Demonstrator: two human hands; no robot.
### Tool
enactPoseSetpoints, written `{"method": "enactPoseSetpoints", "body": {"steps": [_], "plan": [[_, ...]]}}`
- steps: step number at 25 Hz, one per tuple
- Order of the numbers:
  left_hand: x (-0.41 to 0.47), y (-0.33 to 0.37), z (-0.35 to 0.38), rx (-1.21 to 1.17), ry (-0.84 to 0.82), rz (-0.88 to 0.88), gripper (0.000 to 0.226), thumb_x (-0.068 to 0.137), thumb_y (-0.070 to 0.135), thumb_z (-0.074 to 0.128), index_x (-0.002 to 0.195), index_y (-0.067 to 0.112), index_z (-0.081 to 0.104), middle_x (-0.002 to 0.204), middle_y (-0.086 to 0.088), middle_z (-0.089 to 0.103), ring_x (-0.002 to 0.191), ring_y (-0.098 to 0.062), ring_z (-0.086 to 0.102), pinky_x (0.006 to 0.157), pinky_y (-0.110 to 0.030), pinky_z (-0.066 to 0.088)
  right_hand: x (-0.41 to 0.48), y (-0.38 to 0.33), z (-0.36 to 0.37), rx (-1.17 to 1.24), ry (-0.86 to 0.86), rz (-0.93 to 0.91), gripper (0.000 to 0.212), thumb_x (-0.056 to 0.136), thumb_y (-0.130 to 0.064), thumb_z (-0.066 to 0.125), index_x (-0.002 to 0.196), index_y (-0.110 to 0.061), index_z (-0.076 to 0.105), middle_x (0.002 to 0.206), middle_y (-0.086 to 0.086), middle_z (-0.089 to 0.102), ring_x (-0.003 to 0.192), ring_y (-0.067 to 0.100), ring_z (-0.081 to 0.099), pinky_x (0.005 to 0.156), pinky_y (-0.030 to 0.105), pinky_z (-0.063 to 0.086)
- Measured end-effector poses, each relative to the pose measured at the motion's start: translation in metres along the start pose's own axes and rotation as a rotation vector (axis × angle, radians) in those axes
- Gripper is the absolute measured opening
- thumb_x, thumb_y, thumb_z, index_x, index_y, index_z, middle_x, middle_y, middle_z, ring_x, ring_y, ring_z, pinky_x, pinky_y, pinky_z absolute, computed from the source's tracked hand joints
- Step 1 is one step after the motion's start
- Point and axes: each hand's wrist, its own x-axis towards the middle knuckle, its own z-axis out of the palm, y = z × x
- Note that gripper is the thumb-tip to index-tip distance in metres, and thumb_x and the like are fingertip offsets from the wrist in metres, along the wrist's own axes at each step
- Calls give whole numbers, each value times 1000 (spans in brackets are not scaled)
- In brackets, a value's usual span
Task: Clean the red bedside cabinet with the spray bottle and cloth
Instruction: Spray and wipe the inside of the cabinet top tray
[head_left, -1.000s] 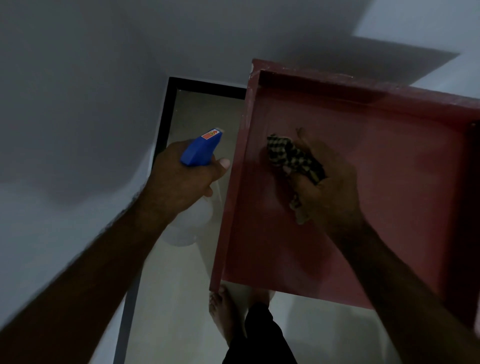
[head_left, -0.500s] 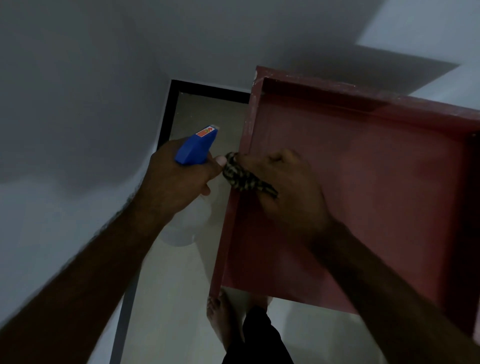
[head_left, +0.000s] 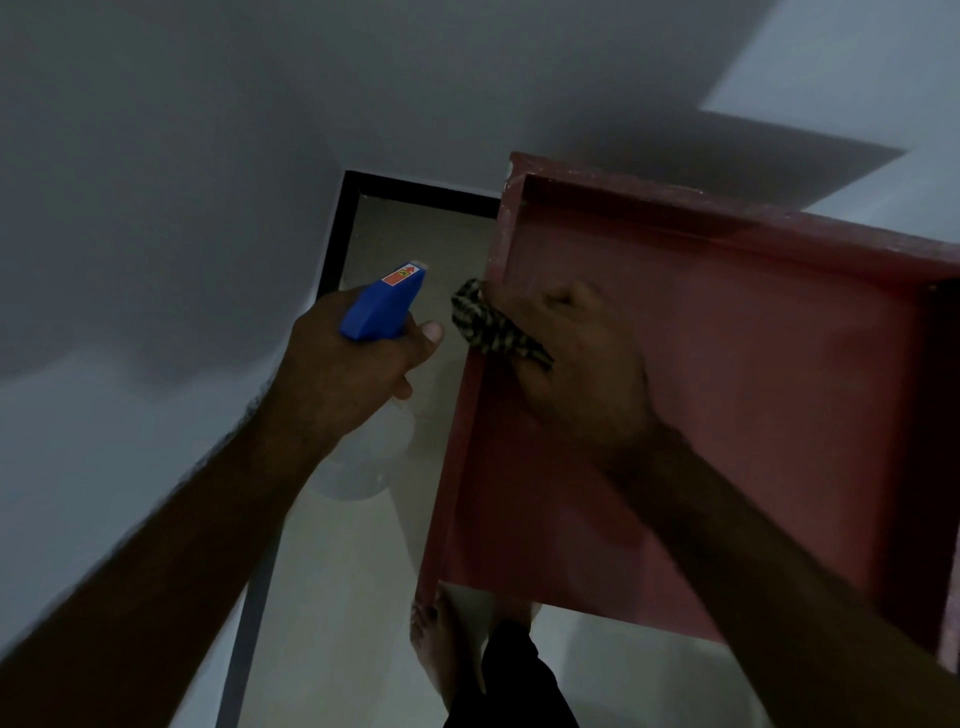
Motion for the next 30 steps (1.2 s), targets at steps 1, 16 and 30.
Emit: {"method": "enactPoseSetpoints", "body": {"steps": [1,16,30], "plan": [[1,1,-1,-4,4,1,25,86,35,73,89,13,63,75,-5,68,59,-10,68,65,-25,47,6,-1,1,-15,27,18,64,76,-1,77,137,-15,68,92,9,73,87,30,60,70,36,49],[0,27,-10,3,12,3,25,87,30,73,89,7,63,73,-11,68,55,-9,65,60,-21,44,22,-14,15,-34,171,310,49,87,-11,74,134,-26,71,100,1,77,90,25,61,68,38,54],[27,34,-9,13,-33,64,28,88,30,74,92,4,64,77,-13,68,53,-6,63,50,-11,45,57,-21,11,-69,232,308,68,72,3,70,138,-11,66,93,9,77,83,37,63,70,43,53]]}}
